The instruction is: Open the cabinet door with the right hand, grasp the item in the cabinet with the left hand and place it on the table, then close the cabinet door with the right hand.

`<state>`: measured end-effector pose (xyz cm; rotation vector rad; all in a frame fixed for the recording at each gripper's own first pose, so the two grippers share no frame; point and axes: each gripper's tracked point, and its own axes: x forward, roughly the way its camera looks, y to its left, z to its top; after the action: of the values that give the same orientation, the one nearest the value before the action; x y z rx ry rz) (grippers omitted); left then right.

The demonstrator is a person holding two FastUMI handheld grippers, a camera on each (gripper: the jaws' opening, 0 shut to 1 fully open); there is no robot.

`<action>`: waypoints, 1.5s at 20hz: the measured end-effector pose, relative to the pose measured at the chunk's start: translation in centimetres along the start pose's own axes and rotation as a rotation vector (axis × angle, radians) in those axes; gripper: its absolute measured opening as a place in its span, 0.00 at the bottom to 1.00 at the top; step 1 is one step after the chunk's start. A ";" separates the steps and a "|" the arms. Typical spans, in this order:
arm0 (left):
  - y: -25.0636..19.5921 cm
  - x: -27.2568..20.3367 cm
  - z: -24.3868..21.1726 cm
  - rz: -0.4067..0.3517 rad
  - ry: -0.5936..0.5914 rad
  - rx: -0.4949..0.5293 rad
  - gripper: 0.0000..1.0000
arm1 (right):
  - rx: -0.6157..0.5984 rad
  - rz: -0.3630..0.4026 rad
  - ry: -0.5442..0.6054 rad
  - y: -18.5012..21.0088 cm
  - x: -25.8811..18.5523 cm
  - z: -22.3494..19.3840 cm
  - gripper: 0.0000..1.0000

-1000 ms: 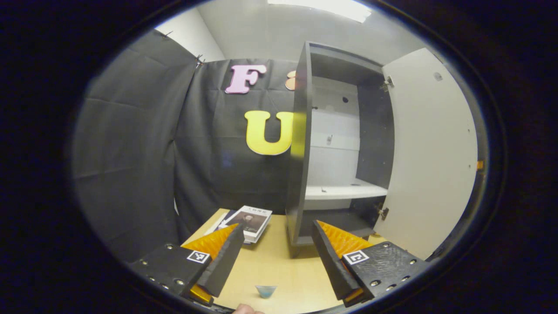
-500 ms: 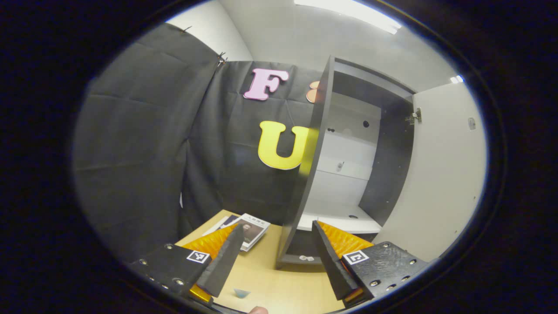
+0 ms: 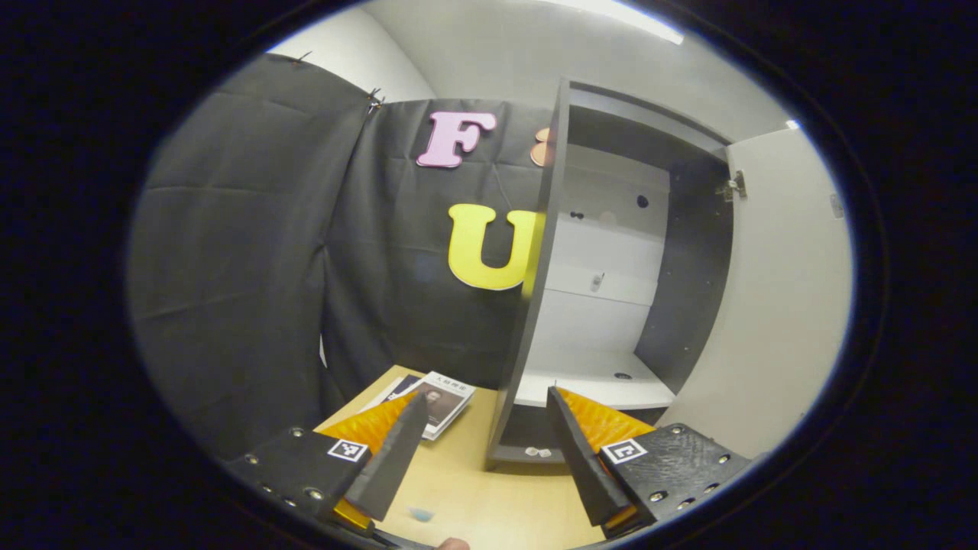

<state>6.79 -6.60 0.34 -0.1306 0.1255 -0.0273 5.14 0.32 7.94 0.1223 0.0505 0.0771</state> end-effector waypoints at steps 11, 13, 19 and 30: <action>3.0 3.3 -0.9 -0.069 0.012 0.059 0.91 | -0.036 -0.024 0.067 4.2 -1.9 -1.0 0.95; 4.0 4.0 -0.9 -0.076 0.010 0.076 0.92 | -0.036 -0.025 0.056 5.8 -2.6 -1.3 0.96; 6.6 6.3 -1.5 -0.119 0.029 0.053 0.95 | 0.046 0.076 0.057 13.8 -1.5 -2.8 0.95; 13.0 8.1 -2.0 -0.115 0.029 0.064 0.95 | 0.077 0.217 0.061 25.8 2.9 -4.7 0.95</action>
<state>14.78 5.75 -4.34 -0.0737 0.1459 -0.1475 5.88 26.67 6.39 0.2018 0.1013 0.2960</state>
